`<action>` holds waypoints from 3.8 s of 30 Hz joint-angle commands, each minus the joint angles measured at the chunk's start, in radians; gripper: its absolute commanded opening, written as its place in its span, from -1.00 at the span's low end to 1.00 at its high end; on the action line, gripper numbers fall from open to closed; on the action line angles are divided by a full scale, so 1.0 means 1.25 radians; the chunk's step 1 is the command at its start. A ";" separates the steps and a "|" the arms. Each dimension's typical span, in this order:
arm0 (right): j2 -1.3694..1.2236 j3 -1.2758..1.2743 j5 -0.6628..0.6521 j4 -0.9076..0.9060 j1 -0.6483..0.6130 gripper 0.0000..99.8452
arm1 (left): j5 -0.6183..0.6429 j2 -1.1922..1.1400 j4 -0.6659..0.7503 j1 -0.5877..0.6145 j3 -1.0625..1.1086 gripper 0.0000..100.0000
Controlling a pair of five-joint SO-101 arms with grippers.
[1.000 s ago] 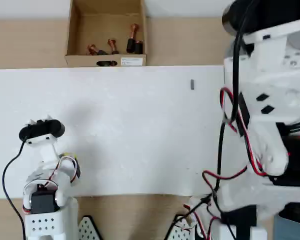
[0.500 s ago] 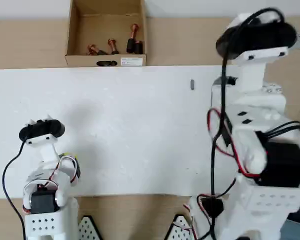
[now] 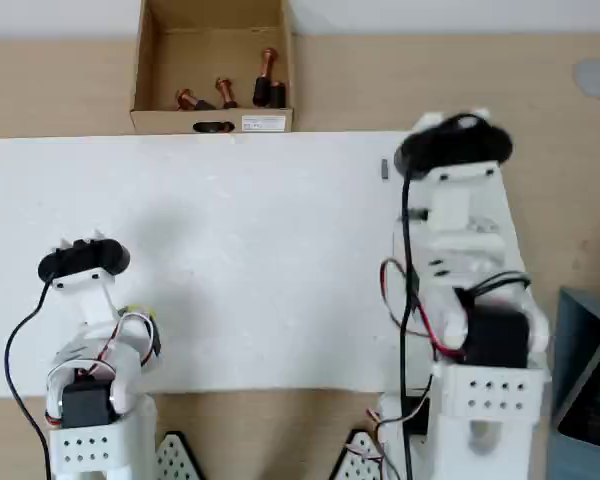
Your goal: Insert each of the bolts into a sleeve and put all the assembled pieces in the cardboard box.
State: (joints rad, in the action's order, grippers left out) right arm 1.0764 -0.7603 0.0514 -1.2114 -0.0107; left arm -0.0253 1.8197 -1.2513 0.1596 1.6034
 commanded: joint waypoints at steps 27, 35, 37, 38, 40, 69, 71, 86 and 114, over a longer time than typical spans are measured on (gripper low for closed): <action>0.672 -0.743 -0.038 0.203 -0.098 -0.98 | -0.001 0.003 0.016 0.009 -0.005 -0.99; 0.676 -0.742 -0.034 0.198 -0.118 -0.98 | -0.001 0.003 0.016 0.009 -0.005 -0.99; 0.676 -0.742 -0.034 0.198 -0.117 -0.98 | -0.001 0.003 0.016 0.009 -0.005 -0.99; 0.675 -0.742 -0.033 0.198 -0.116 -0.98 | -0.001 0.003 0.016 0.009 -0.005 -0.99; 0.670 -0.742 -0.036 0.198 -0.116 -0.98 | -0.001 0.003 0.016 0.009 -0.005 -0.99; 0.675 -0.742 -0.034 0.118 -0.115 -0.98 | -0.001 0.003 0.016 0.009 -0.005 -0.99; 0.675 -0.742 -0.034 0.118 -0.115 -0.98 | -0.001 0.003 0.016 0.009 -0.005 -0.99; 0.675 -0.742 -0.034 0.118 -0.115 -0.98 | -0.001 0.003 0.016 0.009 -0.005 -0.99; 0.675 -0.742 -0.034 0.118 -0.115 -0.98 | -0.001 0.003 0.016 0.009 -0.005 -0.99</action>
State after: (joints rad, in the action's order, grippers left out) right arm 1.8052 -1.6855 0.0146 -1.0625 -0.1442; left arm -0.0253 1.8197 -1.2513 0.1596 1.6034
